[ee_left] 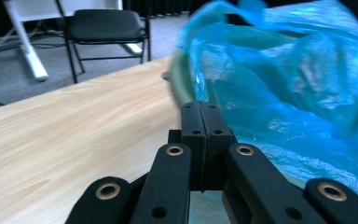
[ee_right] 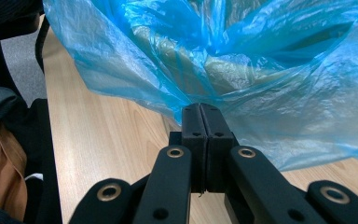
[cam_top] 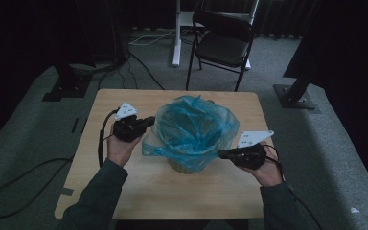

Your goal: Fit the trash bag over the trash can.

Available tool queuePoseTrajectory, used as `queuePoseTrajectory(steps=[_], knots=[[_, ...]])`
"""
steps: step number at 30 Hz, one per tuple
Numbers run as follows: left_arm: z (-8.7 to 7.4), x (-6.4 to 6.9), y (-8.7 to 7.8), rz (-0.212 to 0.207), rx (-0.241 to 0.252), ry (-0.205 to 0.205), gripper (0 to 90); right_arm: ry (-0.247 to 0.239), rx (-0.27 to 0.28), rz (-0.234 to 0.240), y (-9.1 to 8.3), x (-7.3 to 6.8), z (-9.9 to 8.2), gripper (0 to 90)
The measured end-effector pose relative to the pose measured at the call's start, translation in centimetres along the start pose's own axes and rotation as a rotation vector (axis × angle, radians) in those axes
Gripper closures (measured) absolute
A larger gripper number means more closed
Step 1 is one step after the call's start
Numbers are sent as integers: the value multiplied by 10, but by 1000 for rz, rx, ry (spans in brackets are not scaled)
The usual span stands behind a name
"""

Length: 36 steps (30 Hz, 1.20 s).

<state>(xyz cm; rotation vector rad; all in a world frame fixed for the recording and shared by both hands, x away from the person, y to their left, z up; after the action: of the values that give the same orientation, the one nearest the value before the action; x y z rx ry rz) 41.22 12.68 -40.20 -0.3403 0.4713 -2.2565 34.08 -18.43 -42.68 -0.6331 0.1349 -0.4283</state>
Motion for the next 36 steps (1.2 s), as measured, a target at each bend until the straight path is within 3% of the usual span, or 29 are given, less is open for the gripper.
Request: queuePoseTrajectory(steps=[1, 11, 15, 18, 21, 25, 30, 36], knots=[[2, -8, 1, 20, 2, -12, 896, 0, 0, -1, -1, 1, 0, 894], [5, -44, 11, 99, 3, -82, 897, 13, 5, -15, -5, 5, -4, 894], [4, -62, 13, 138, 6, -137, 897, 30, 2, -29, -7, 10, -8, 894], [4, -64, 13, 138, 6, -143, 897, 34, 6, -32, -10, 11, -9, 886], [4, -61, 13, 129, 12, -132, 896, 38, 32, -54, -15, 12, -5, 780], [5, -61, 13, 128, 16, -127, 896, 54, 87, -66, -24, 15, 1, 713], [4, -60, 13, 125, 17, -124, 896, 87, 120, -111, -27, 22, 8, 661], [4, -57, 16, 123, 14, -115, 896, 150, 155, -212, -16, 37, 24, 624]])
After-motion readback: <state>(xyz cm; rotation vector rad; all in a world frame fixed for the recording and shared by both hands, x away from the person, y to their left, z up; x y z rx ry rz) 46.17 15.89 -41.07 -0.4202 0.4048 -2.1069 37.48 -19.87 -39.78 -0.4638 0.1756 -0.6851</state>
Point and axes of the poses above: each handheld gripper's, and its own axes: y roughly forward along the jaws, z roughly out of its top, x roughly to its right, the point moved 6 cm from there along y, roughly forward along the jaws
